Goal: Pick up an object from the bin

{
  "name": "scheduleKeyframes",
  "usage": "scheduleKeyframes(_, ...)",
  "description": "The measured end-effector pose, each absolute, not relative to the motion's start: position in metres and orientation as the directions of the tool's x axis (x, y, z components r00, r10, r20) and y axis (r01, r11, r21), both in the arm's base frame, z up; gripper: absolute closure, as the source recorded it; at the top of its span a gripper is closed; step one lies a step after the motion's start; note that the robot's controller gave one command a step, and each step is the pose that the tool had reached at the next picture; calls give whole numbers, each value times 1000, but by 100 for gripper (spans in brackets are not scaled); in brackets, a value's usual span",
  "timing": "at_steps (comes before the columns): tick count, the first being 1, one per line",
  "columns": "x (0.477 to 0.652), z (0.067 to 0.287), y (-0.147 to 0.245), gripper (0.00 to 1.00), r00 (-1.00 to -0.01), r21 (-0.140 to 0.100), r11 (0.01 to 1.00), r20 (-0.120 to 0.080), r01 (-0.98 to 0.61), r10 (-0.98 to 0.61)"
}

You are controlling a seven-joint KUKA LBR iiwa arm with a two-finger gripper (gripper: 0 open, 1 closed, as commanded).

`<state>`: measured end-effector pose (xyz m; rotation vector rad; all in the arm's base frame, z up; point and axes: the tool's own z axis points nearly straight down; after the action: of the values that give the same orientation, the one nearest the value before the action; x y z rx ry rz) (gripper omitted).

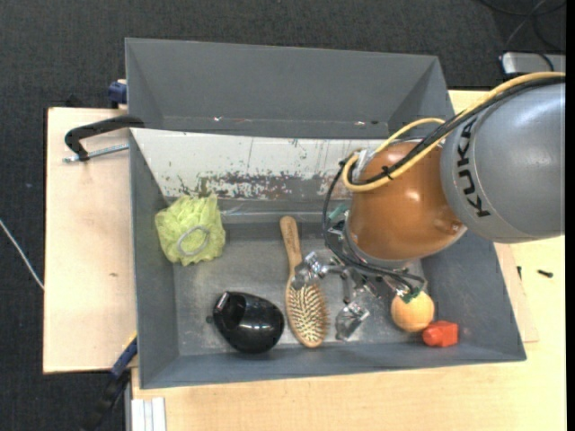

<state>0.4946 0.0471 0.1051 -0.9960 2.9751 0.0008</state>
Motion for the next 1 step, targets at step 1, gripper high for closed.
scheduleKeyframes(1, 497, 85, 51, 0, -601, -11, 601, -9, -799, -799)
